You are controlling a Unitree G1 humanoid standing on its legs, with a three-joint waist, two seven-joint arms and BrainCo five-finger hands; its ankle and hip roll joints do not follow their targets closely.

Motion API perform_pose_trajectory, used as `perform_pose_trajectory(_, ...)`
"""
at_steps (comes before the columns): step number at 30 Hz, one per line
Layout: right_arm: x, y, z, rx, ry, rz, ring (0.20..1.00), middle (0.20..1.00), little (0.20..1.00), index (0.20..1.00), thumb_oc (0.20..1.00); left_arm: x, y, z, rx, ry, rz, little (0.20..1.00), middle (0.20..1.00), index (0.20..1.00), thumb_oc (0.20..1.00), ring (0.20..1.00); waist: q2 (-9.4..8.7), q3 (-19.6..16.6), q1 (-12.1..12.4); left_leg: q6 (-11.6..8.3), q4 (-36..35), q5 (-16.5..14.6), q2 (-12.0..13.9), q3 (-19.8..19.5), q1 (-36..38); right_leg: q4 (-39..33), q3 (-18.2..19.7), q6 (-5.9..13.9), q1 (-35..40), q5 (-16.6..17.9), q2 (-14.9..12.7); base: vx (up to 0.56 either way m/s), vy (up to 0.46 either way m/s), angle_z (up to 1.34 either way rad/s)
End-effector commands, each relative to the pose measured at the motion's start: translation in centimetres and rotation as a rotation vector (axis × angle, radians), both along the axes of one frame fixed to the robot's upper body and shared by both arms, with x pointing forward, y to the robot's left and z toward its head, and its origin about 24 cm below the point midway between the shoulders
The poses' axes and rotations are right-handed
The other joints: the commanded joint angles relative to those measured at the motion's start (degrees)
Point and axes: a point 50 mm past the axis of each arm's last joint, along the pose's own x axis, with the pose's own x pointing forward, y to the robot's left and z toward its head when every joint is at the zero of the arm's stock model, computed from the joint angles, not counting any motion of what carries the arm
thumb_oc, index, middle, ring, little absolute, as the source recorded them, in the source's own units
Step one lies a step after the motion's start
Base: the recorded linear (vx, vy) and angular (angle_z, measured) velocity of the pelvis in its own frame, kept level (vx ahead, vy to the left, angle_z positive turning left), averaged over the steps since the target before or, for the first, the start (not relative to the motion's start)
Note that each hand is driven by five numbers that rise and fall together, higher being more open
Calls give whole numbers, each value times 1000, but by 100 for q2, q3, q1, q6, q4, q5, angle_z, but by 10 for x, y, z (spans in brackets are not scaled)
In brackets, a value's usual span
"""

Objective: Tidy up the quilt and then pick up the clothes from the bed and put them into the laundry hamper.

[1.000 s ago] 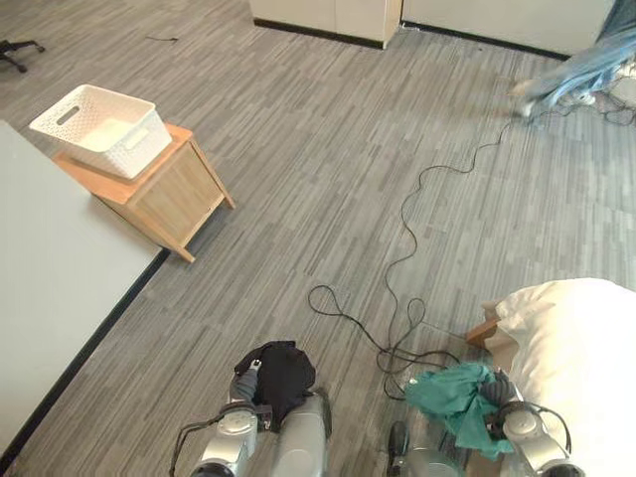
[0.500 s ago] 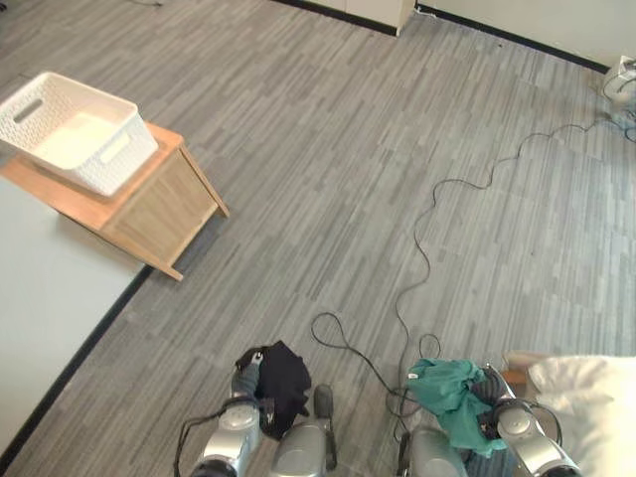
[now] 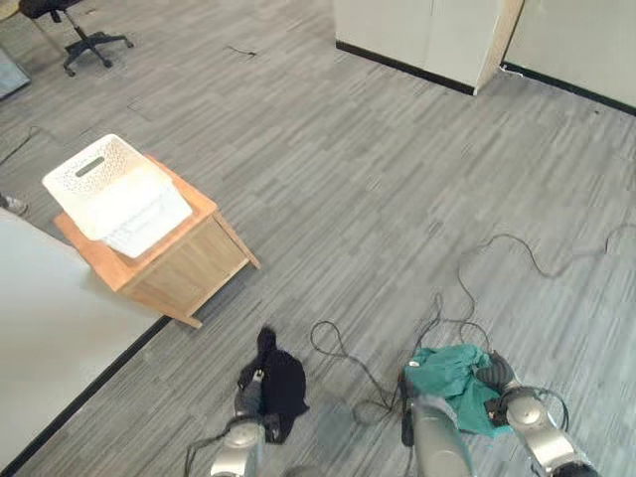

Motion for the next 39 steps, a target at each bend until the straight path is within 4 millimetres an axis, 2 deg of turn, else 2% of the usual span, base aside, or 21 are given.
perform_pose_trajectory(1, 19, 6, 28, -24, -125, 105, 200, 200, 200, 200, 200, 27, 19, 24, 44, -143, 46, 200, 200, 200, 200, 200, -437, 274, 283, 279, -366, -574, -575, 789, -215, -825, 166, 651, 1432, -479, -328, 635, -249, -5)
perform_pose_trajectory(4, 18, 4, 29, -47, -118, 133, 200, 200, 200, 200, 200, 18, 14, 22, 25, -145, 34, 200, 200, 200, 200, 200, -403, 94, 689, 472, -2031, -719, -906, 1624, -659, -914, -17, 746, 2030, -935, -216, 631, -131, 18)
perform_pose_trajectory(7, 18, -1, 26, -58, -117, 96, 200, 200, 200, 200, 200, 9, 15, 19, 29, -121, 38, 200, 200, 200, 200, 200, -252, -136, 878, 465, -3263, -331, -714, 2956, -812, -897, -326, 768, 2537, -1320, 109, 624, -120, 11)
perform_pose_trajectory(9, 18, -1, 23, -64, -115, 70, 200, 200, 200, 200, 200, 4, 15, 15, 26, -90, 55, 200, 200, 200, 200, 200, -328, -213, 940, 561, -3508, -289, -624, 3672, -726, -614, -595, 874, 2851, -1499, 142, 590, -67, 63)
perform_pose_trajectory(10, 18, -1, 23, -64, -114, 68, 200, 200, 200, 200, 200, 4, 15, 15, 26, -89, 54, 200, 200, 200, 200, 200, -353, -219, 927, 519, -3516, -424, -702, 3546, -687, -593, -557, 903, 2895, -1582, 99, 574, 3, 52)
perform_pose_trajectory(11, 15, 5, 17, -43, -102, 65, 200, 200, 200, 200, 200, -2, 19, 12, 29, -65, 75, 200, 200, 200, 200, 200, -431, -337, 998, 931, -3655, -534, -937, 3630, -378, 484, -810, 1187, 2681, -1051, 7, 596, 60, 35)
perform_pose_trajectory(12, 10, 5, 11, -43, -75, 53, 200, 200, 200, 200, 200, -9, 19, 7, 30, -35, 86, 200, 200, 200, 200, 200, -505, -370, 1060, 1115, -3695, -649, -1138, 3558, -262, 1392, -922, 1631, 2473, -373, -290, 722, -15, 46)
perform_pose_trajectory(13, 9, 9, 10, -28, -74, 53, 200, 200, 200, 200, 200, -9, 21, 7, 50, -18, 78, 200, 200, 200, 200, 200, -445, -324, 1002, 1196, -3755, -739, -1116, 3477, 19, 2276, -934, 1673, 2169, 276, -417, 604, -8, 66)
perform_pose_trajectory(15, 5, 9, 11, -5, -81, 35, 200, 200, 200, 200, 200, -6, 27, 9, 87, -20, 85, 200, 200, 200, 200, 200, -196, -214, 717, 1213, -4149, -688, -1016, 2831, 549, 3527, -489, 1546, 1256, 158, -414, 618, -108, 132)
perform_pose_trajectory(17, -3, 3, 6, 4, -60, 6, 200, 200, 200, 200, 200, -3, 30, 11, 108, -31, 73, 200, 200, 200, 200, 200, -167, -135, 522, 1059, -4381, -652, -957, 2231, 885, 3149, -379, 1370, 870, -104, -506, 561, -296, 250)
perform_pose_trajectory(20, -9, -3, 4, 14, -54, -20, 200, 200, 200, 200, 200, 1, 30, 14, 149, -48, 21, 200, 200, 200, 200, 200, -337, -81, 279, 701, -4468, -841, -913, 1327, 1220, 1386, 17, 1237, 574, -253, -624, 613, -437, 256)
perform_pose_trajectory(23, -11, -6, 3, 5, -46, -28, 200, 200, 200, 200, 200, 8, 34, 18, 210, -51, -15, 200, 200, 200, 200, 200, -448, -38, 11, 350, -4668, -1166, -673, 493, 1638, -669, 1009, 1453, 300, -48, -549, 672, -484, 162)
perform_pose_trajectory(24, -10, -6, 2, -12, -41, -16, 200, 200, 200, 200, 200, 7, 36, 16, 237, -26, -27, 200, 200, 200, 200, 200, -497, -19, -27, 282, -4676, -1197, -587, 395, 1741, -650, 1202, 1573, 160, 129, -525, 512, -373, 171)
perform_pose_trajectory(25, -13, -4, 0, -5, -26, -1, 200, 200, 200, 200, 200, 4, 36, 14, 228, -25, -35, 200, 200, 200, 200, 200, -544, -60, -16, 199, -4561, -1355, -498, 198, 1829, -600, 1286, 1500, 201, -15, -492, 466, -378, 139)
perform_pose_trajectory(27, -12, -1, -1, 1, -22, 13, 200, 200, 200, 200, 200, 0, 37, 13, 210, -25, -9, 200, 200, 200, 200, 200, -568, -112, 30, 148, -4196, -1334, -398, 164, 1774, -431, 1186, 1448, 243, -54, -452, 373, -371, 92)
perform_pose_trajectory(29, -9, 2, 5, 24, -51, 31, 200, 200, 200, 200, 200, -6, 32, 9, 127, -27, 59, 200, 200, 200, 200, 200, -560, 16, 90, 67, -2315, -431, -33, 364, 960, -225, 900, 1050, 713, -324, -233, 383, -570, 78)
perform_pose_trajectory(30, -8, 2, 7, 27, -65, 30, 200, 200, 200, 200, 200, -6, 31, 10, 109, -38, 62, 200, 200, 200, 200, 200, -670, 100, 130, 154, -1518, -243, -74, 436, 483, -303, 757, 931, 873, -335, -293, 236, -481, 109)
perform_pose_trajectory(32, -4, 0, 12, 15, -78, 46, 200, 200, 200, 200, 200, -8, 29, 11, 99, -50, 59, 200, 200, 200, 200, 200, -768, 353, 315, 272, -201, -588, -642, 528, -149, -416, 681, 724, 1215, -413, -220, 245, -397, 69)
perform_pose_trajectory(33, 0, 1, 14, 0, -79, 67, 200, 200, 200, 200, 200, -10, 29, 11, 99, -47, 55, 200, 200, 200, 200, 200, -760, 386, 416, 279, -117, -742, -1061, 581, -486, -475, 685, 700, 1297, -437, -171, 292, -254, 21)
perform_pose_trajectory(34, 0, 1, 14, -5, -71, 73, 200, 200, 200, 200, 200, -10, 29, 11, 98, -48, 49, 200, 200, 200, 200, 200, -770, 375, 474, 253, -177, -715, -1202, 699, -636, -533, 644, 709, 1402, -455, -164, 381, -241, -6)
perform_pose_trajectory(39, -3, -3, 10, -32, -44, 74, 200, 200, 200, 200, 200, -11, 27, 15, 100, -66, 19, 200, 200, 200, 200, 200, -616, 188, 730, 345, -2218, -544, -501, 1885, -1322, -962, 295, 745, 2251, -1032, -22, 424, -75, 11)
